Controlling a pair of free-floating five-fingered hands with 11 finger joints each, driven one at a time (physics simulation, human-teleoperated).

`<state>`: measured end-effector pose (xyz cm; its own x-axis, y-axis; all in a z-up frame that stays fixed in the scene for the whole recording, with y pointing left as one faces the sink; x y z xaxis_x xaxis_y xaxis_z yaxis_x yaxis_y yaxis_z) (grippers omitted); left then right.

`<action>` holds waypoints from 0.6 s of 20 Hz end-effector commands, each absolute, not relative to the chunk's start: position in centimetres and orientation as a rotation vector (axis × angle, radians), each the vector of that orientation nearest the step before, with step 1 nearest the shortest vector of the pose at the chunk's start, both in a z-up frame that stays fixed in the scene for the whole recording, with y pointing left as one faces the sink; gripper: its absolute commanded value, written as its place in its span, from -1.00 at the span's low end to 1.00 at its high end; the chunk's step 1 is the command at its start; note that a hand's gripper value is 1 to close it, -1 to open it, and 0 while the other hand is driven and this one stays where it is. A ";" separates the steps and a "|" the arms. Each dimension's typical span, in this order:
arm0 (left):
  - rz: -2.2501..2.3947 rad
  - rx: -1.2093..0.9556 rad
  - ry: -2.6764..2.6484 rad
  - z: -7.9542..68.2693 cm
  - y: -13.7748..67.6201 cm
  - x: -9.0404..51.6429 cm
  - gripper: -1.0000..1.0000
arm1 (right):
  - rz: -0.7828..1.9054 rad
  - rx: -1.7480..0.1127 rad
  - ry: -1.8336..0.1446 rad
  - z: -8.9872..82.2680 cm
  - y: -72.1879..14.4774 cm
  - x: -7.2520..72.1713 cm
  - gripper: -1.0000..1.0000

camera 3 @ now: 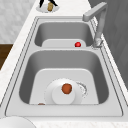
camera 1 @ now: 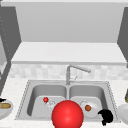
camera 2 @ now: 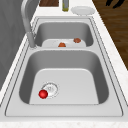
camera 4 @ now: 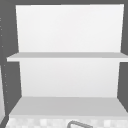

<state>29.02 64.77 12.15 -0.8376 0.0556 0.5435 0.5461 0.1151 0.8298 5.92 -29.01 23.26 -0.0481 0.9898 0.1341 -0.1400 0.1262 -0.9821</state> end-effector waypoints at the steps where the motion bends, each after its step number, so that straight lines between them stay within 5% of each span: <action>1: -1.776 -0.585 -2.031 10.3 64.9 29.6 -1.00 | 1.215 -0.985 -1.208 23.3 -29.0 5.9 0.00; 12: -1.783 -0.595 -2.030 9.2 65.1 30.1 -1.00 | 1.215 -0.985 -1.208 23.3 -29.0 5.9 0.00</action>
<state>29.92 64.87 10.19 -0.8450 0.0560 0.5319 0.5346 0.1160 0.8371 5.92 -29.01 23.26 -0.0481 0.9898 0.1341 -0.1400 0.1262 -0.9821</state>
